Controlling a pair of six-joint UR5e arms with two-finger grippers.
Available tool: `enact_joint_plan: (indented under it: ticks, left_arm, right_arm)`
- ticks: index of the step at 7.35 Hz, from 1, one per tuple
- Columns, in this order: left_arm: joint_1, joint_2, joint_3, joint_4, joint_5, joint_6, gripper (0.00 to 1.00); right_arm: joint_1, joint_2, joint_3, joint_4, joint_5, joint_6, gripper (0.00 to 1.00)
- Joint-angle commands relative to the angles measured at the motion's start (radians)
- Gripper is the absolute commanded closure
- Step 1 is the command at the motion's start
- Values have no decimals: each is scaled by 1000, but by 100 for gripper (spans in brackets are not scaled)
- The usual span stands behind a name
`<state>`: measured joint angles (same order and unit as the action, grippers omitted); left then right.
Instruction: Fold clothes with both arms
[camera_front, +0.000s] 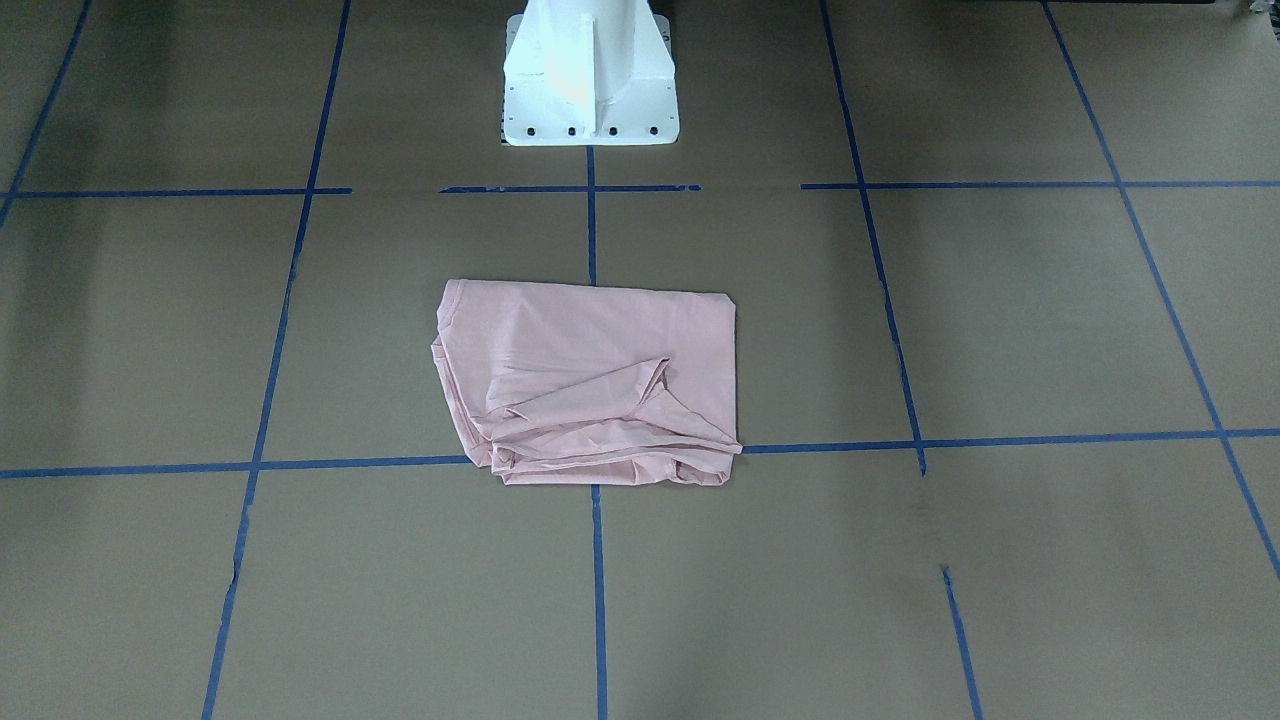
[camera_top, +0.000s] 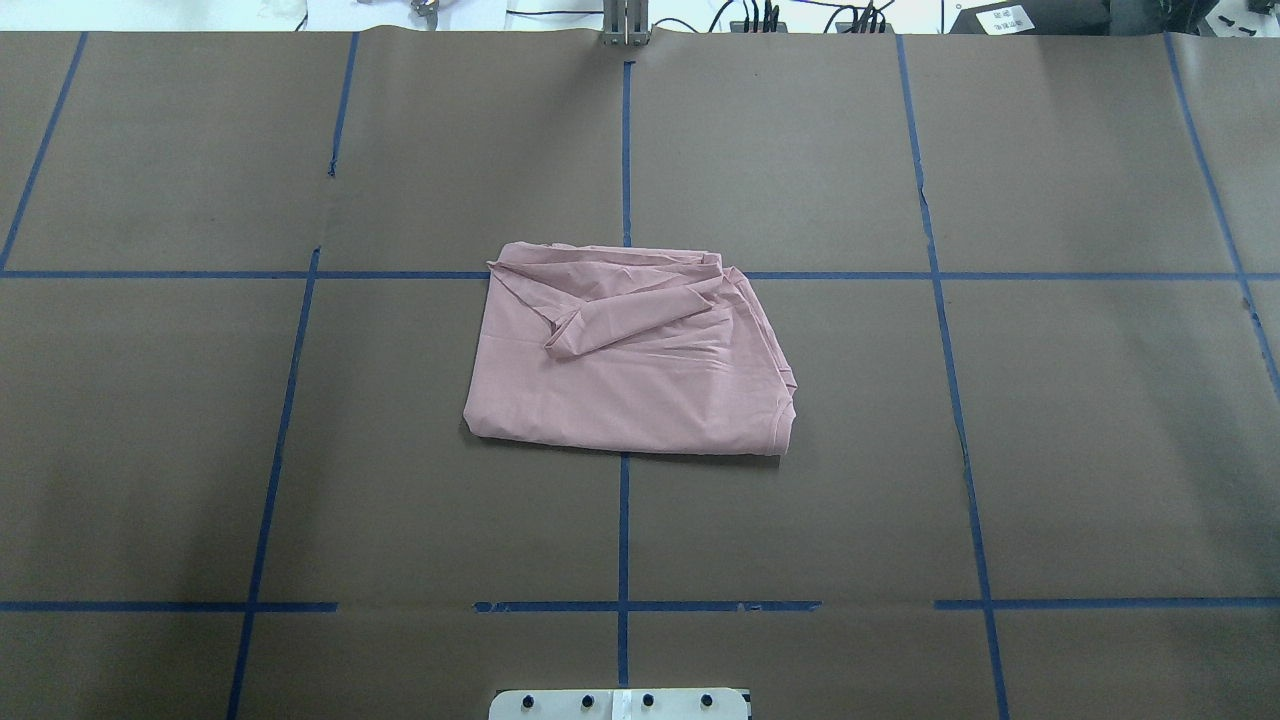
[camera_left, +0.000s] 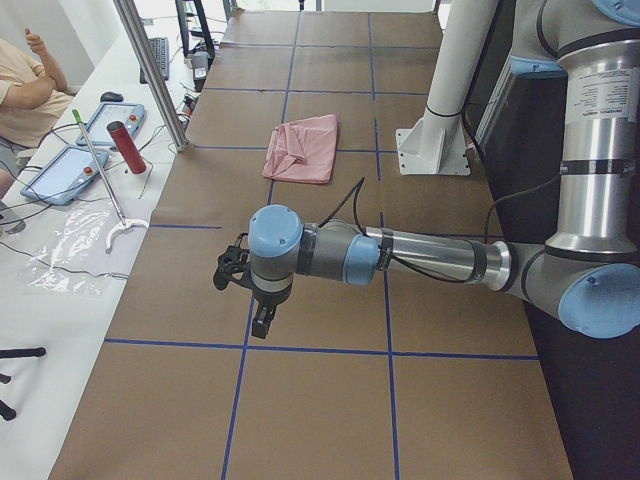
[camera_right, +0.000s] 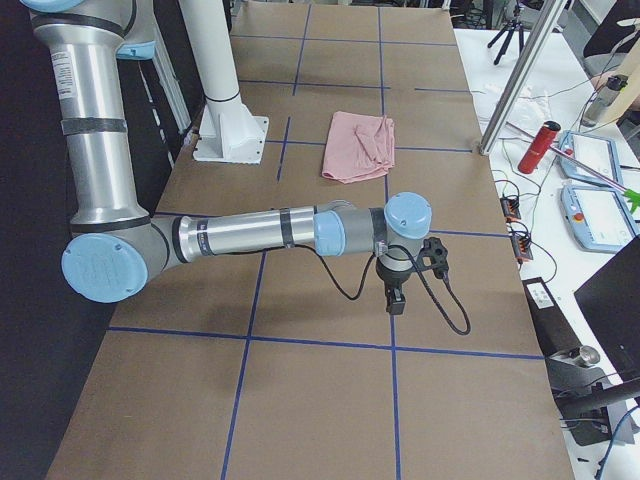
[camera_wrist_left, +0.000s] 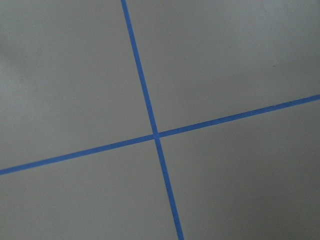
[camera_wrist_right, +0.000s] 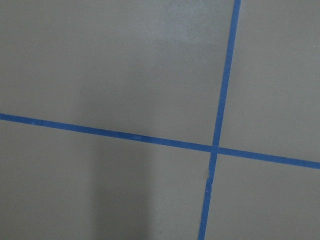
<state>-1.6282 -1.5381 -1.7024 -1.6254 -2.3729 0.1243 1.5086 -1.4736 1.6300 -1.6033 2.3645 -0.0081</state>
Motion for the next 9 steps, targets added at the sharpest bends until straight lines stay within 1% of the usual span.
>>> enact_joint_plan:
  ticks: [1,2,3,6,9]
  left_arm:
    - [2,-17,49,-19,1,-5,0]
    - [4,-22,82,-19,-9,-2,0]
    - [7,-23,87,-21,-9,-2,0]
    - [19,-37,38,-4,-2,-3,0]
    - [30,-31,21,-7,1,-2,0]
  right_arm:
    - [-1,-13,1,-3,-11,-3,0]
    - [-1,-16,2,-6,-2,-3,0]
    - [-1,-8,2,-9,-2,3,0]
    - [-2,1,4,-12,-4,3,0]
    - [-24,1,4,-10,-2,7,0]
